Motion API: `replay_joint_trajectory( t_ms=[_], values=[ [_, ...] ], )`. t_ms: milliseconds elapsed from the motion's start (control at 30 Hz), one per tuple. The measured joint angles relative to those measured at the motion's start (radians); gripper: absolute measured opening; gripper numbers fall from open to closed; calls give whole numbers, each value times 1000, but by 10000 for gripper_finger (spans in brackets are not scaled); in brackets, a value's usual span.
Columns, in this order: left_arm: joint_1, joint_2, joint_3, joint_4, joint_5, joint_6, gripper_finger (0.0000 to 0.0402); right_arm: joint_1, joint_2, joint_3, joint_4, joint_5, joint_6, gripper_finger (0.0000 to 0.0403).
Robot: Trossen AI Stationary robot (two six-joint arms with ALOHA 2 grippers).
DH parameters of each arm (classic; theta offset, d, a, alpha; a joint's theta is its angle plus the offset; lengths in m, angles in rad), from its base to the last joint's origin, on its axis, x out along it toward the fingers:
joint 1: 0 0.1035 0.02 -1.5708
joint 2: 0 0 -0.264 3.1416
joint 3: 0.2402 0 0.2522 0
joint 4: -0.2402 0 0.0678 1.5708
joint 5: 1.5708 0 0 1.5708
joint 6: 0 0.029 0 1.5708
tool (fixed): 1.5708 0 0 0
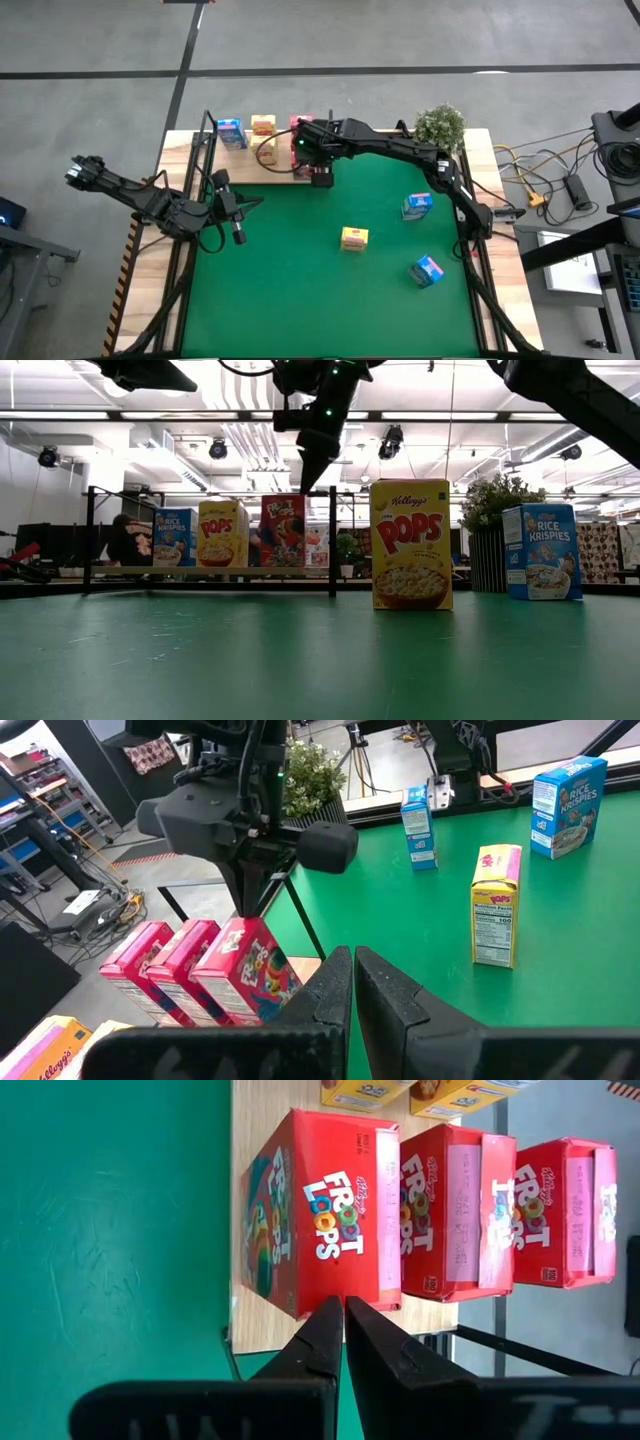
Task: Stack cereal on shelf
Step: Put the red cereal box aligned with the red cereal box on the shelf, then put the yellow cereal box aligned with the yellow cereal box on the shelf
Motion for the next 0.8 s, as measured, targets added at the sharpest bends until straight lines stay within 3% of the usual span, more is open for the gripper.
replay_joint_trajectory(
  t_ms=[533, 800],
  values=[
    [0, 0, 0, 0, 0, 0, 0, 2, -5, 0, 14, 0, 11, 9],
    [0, 0, 0, 0, 0, 0, 0, 48, -80, 5, 6, -8, 89, 9]
  ],
)
